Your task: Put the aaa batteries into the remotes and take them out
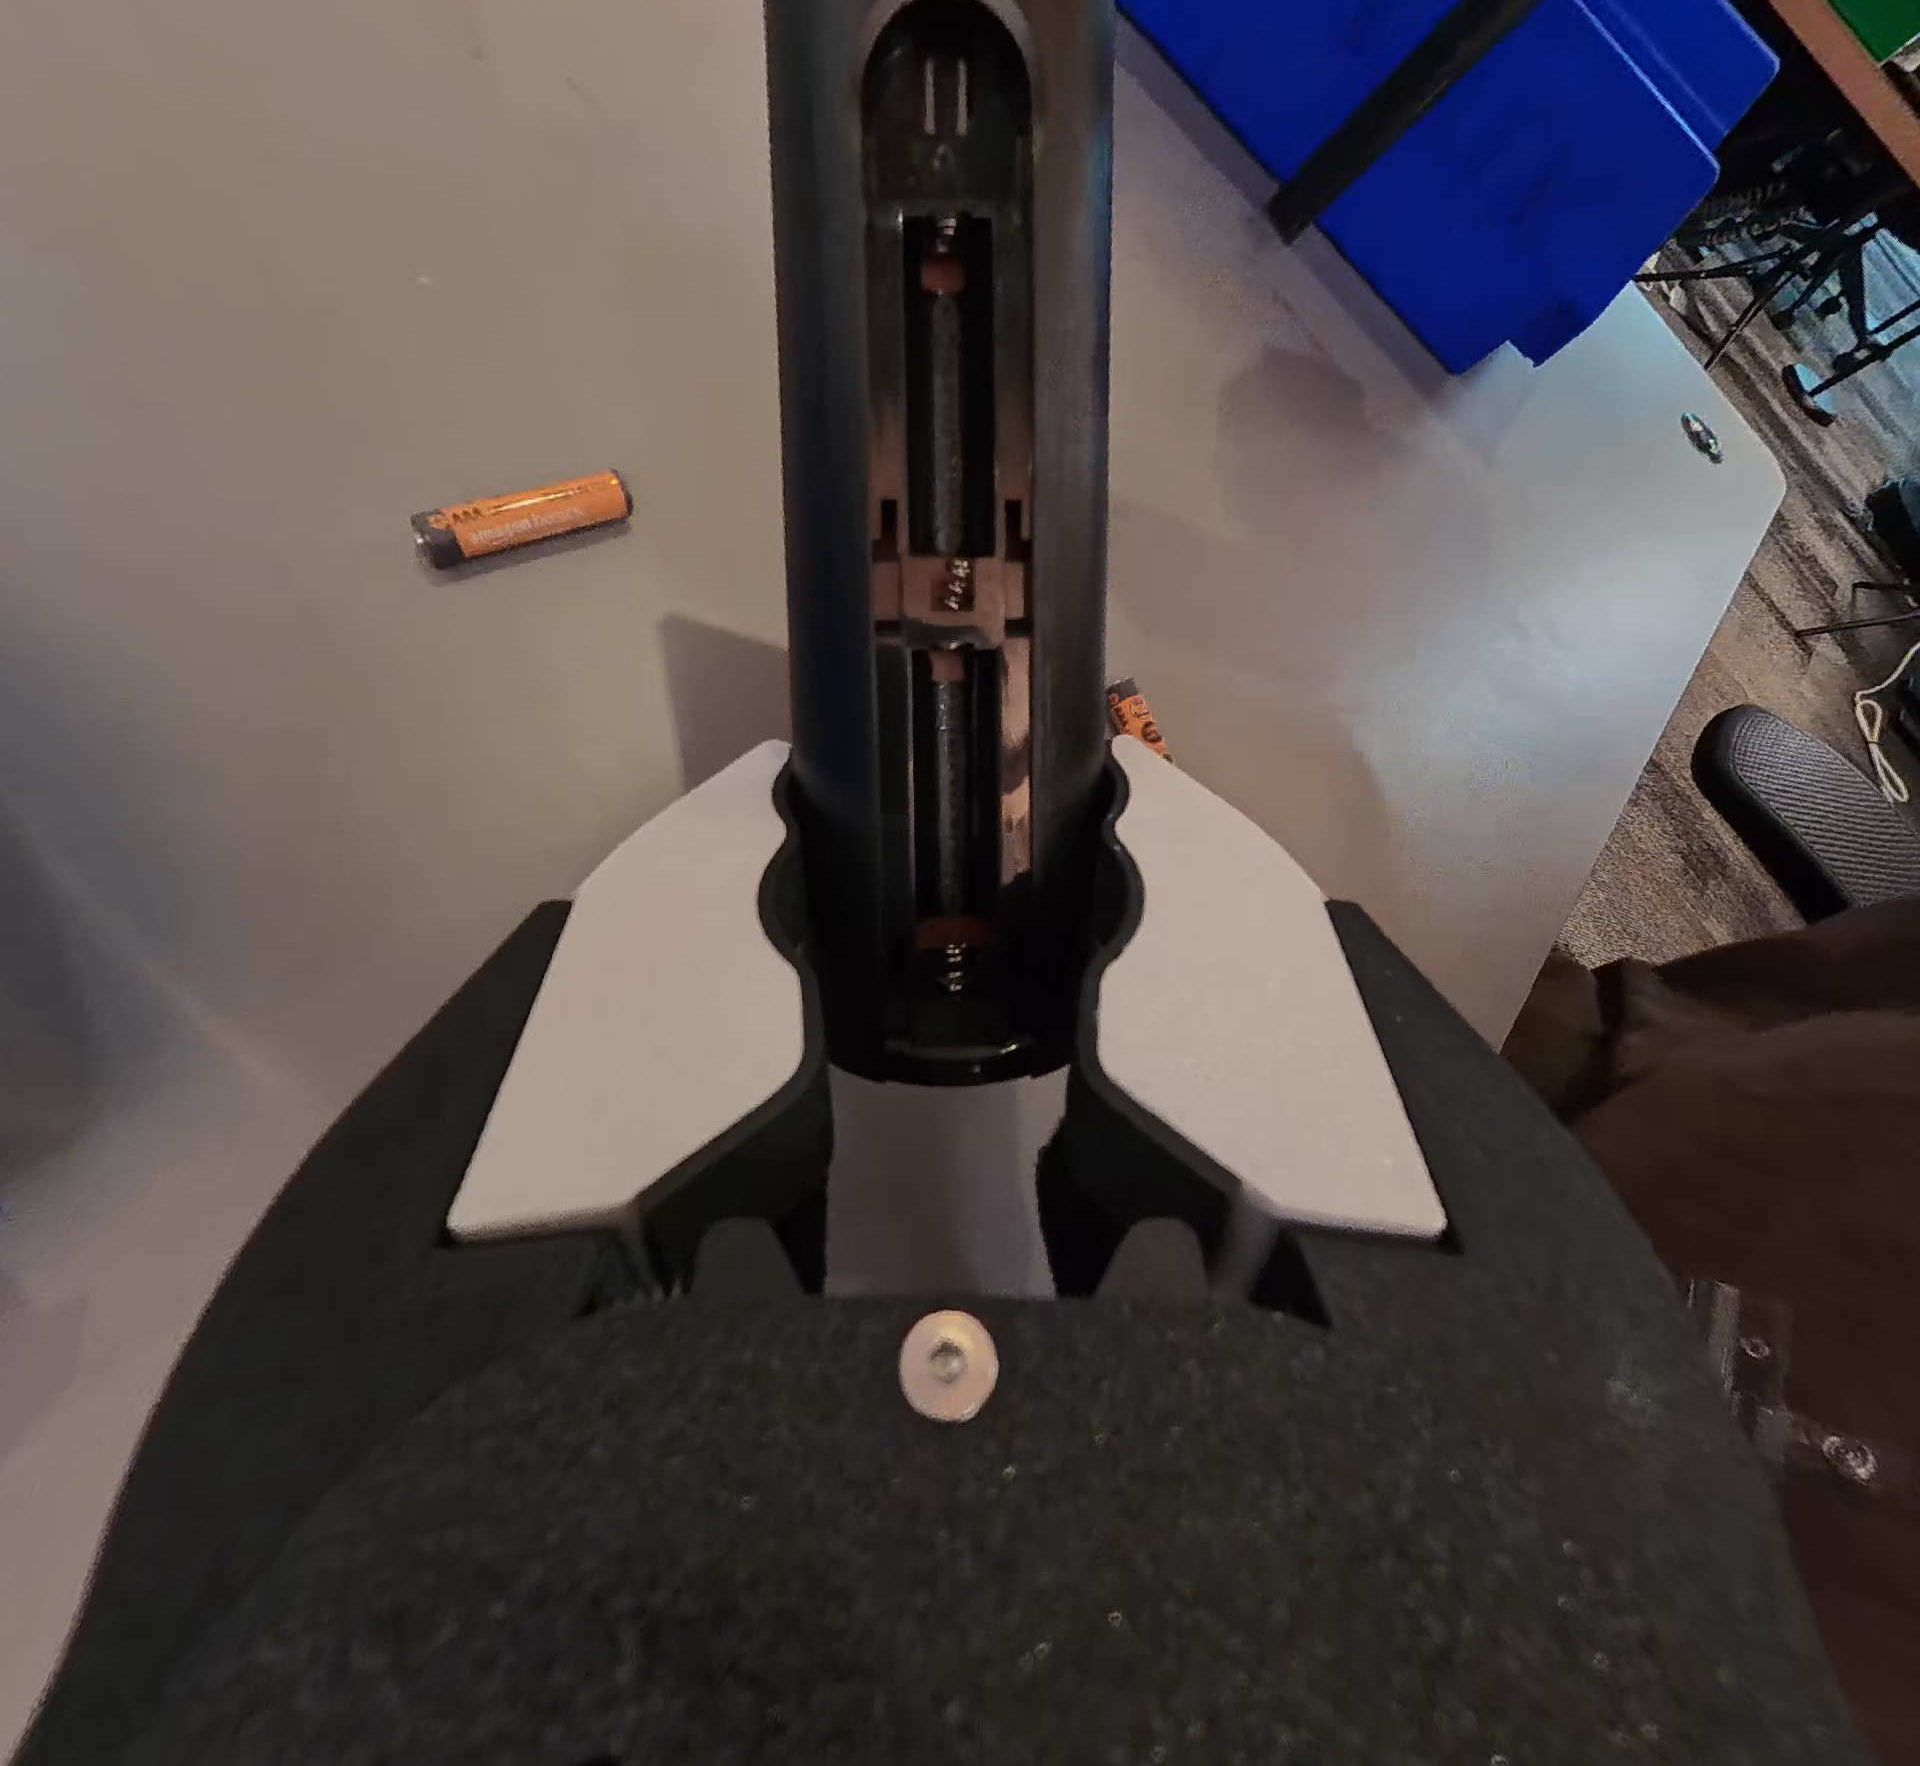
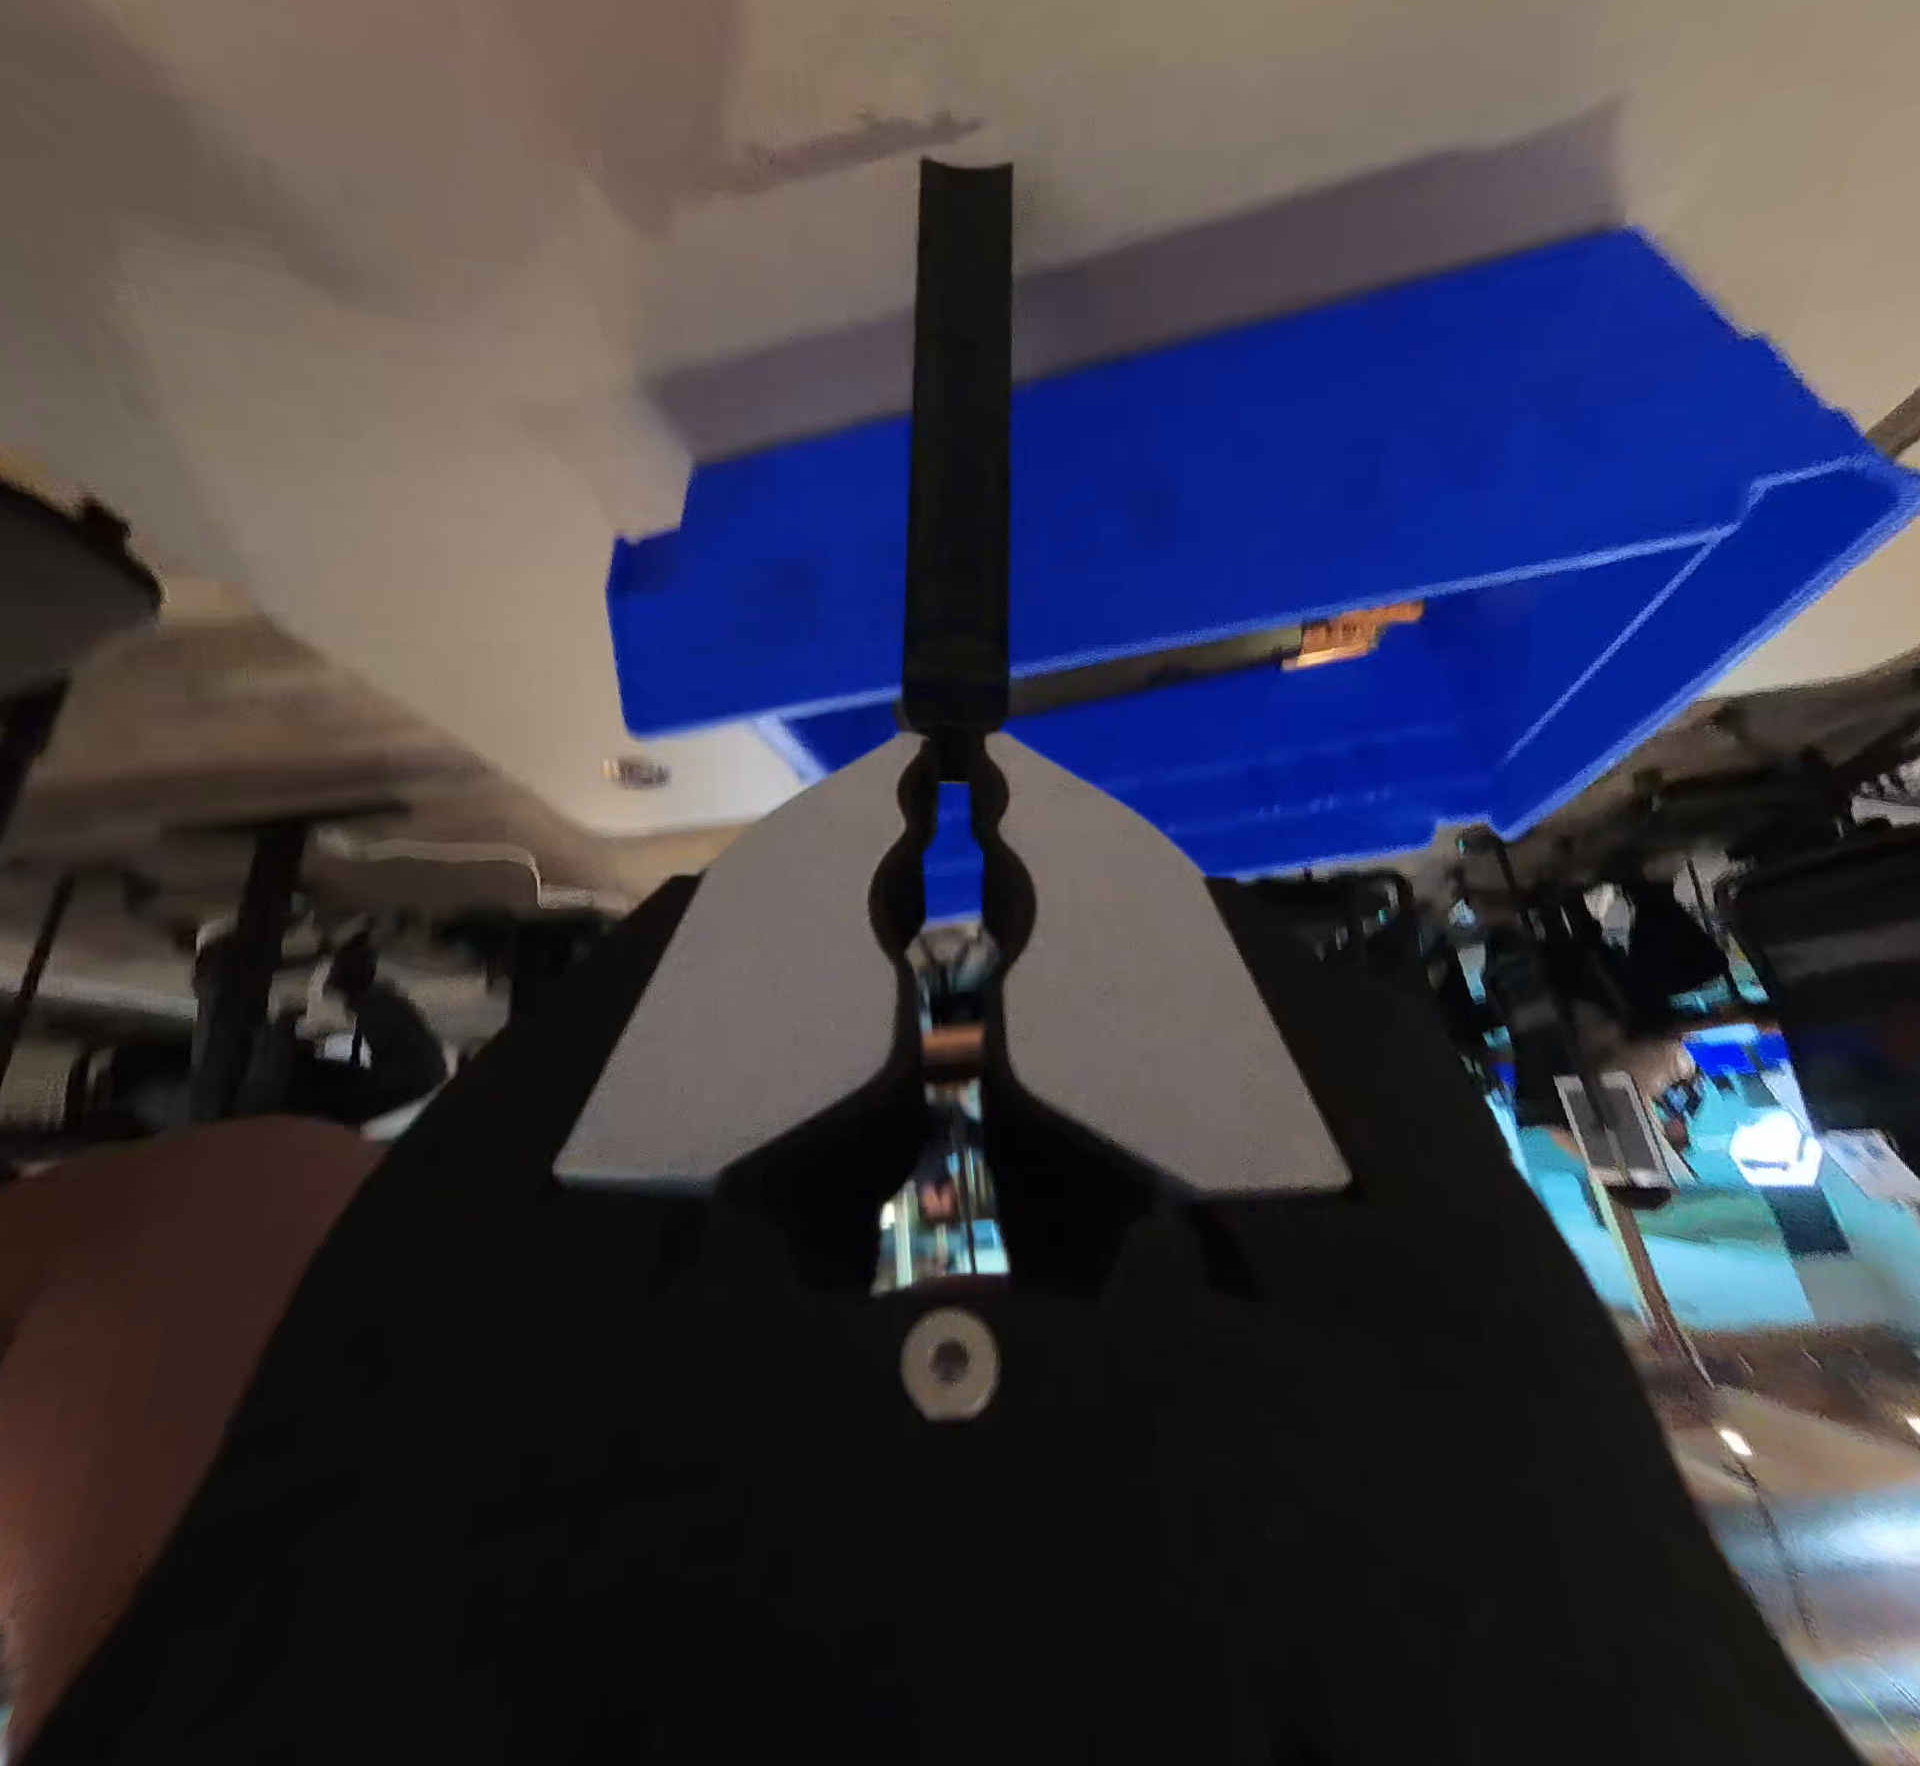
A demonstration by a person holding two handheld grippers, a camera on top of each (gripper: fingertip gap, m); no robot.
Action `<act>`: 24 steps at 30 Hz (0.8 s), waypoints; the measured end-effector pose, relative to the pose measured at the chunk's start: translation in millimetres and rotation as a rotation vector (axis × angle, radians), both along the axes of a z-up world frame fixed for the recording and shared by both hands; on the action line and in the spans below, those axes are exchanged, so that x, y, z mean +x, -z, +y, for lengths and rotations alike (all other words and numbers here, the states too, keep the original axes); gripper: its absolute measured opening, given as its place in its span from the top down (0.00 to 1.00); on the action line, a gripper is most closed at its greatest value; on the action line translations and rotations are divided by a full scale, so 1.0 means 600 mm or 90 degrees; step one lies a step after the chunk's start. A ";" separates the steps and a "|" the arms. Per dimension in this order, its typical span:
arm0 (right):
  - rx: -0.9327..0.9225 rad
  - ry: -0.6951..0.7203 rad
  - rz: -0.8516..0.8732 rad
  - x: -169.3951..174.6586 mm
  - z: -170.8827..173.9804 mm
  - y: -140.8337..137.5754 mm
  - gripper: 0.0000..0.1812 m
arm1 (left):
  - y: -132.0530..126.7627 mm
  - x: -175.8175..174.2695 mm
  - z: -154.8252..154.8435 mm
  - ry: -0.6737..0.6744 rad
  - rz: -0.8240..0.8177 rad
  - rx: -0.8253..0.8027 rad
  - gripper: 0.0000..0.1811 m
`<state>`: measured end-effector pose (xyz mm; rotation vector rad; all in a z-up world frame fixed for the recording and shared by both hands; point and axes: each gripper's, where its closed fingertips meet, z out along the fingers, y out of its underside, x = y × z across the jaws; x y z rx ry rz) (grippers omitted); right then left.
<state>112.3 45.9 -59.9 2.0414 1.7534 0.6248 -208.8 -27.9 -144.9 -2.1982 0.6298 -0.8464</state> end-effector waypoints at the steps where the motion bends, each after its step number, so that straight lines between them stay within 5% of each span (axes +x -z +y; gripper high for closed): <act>1: -0.024 0.003 -0.029 0.000 -0.007 -0.007 0.97 | 0.001 0.000 -0.001 0.001 0.000 -0.001 0.71; 10: -0.123 -0.029 -0.155 -0.061 -0.012 0.014 0.97 | -0.004 -0.013 -0.004 -0.014 -0.010 0.001 0.71; 18: -0.099 -0.052 -0.031 -0.147 0.016 0.060 0.97 | 0.002 -0.027 -0.004 -0.025 -0.023 -0.010 0.71; 24: -0.108 -0.051 0.121 -0.185 0.028 0.154 1.00 | 0.008 -0.026 -0.008 -0.022 -0.024 -0.017 0.71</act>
